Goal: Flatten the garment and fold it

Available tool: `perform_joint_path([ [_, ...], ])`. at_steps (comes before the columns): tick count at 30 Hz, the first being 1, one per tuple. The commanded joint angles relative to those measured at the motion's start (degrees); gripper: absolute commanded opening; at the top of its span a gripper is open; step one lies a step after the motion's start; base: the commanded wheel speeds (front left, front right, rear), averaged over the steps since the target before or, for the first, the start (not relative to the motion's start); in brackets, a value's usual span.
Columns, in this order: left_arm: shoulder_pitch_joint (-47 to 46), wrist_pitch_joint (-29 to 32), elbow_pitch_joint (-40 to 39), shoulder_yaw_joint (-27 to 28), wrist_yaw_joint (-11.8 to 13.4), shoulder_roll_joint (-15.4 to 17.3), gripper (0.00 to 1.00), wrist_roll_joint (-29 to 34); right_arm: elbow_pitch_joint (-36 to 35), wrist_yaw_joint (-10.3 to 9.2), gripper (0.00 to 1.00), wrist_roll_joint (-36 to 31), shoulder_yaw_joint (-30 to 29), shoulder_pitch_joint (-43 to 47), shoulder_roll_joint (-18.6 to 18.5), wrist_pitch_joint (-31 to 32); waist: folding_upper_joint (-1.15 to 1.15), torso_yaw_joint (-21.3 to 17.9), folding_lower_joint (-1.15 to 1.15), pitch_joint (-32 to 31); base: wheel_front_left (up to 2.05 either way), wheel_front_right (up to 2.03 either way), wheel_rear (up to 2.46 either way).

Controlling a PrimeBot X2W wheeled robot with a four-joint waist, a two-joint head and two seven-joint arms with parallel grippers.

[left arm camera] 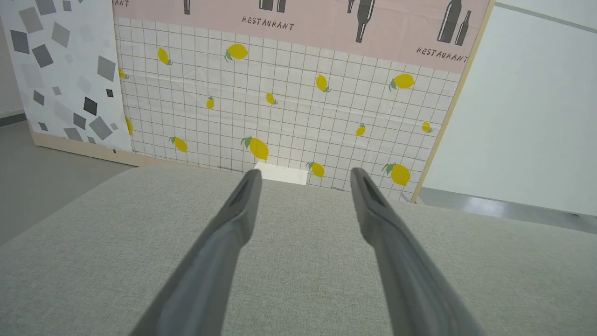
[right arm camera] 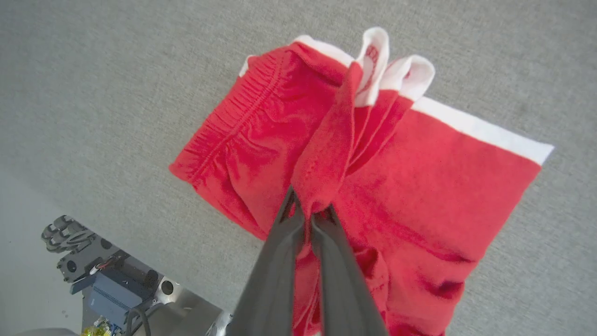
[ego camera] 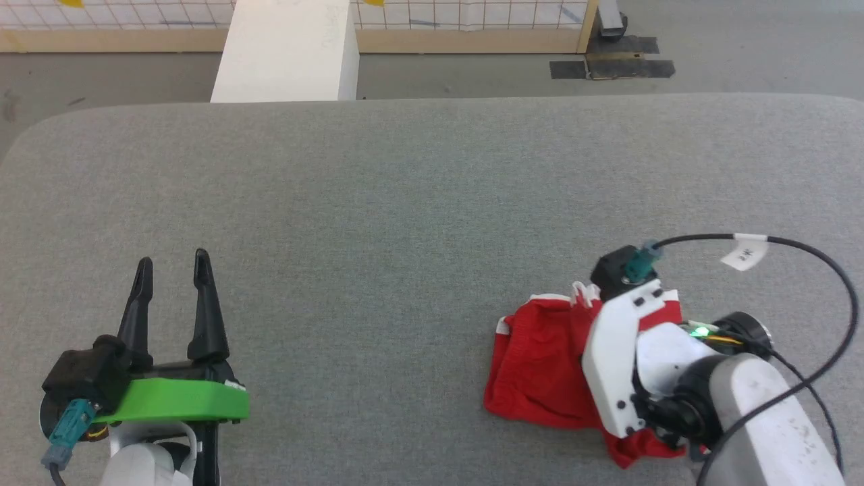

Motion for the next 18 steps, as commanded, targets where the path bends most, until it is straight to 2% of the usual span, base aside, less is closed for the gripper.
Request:
perform_joint_path([
  [1,0.50,-0.26,0.06,0.04,-0.31,-0.29,1.00,0.37,1.16,-0.09,0.00,0.48,0.58,-1.28,0.77,-1.02,0.00,0.42,0.00,0.32,0.00,0.00,0.00],
  [11,-0.13,-0.26,0.50,0.24,-0.66,-0.76,1.00,0.48,10.54,-0.09,0.00,0.80,4.67,-6.57,3.61,-6.69,0.00,0.92,0.00,1.53,0.00,0.00,0.00],
  [12,-0.24,-0.26,0.57,0.22,-0.72,-0.80,1.00,0.48,11.41,-0.09,0.44,0.85,5.18,-7.00,3.74,-7.54,0.00,0.92,0.00,1.64,0.00,0.00,0.00],
  [13,-0.32,-0.26,0.62,0.22,-0.76,-0.83,1.00,0.48,11.93,-0.09,1.00,0.90,5.61,-7.35,3.81,-8.38,0.00,0.89,0.00,1.71,0.00,0.00,0.00],
  [18,-0.12,-0.26,0.68,0.55,-0.96,-0.86,1.00,0.66,11.55,-0.09,1.00,3.95,7.75,-8.80,4.04,-11.74,0.00,-0.11,0.00,1.67,0.00,0.00,0.00],
])
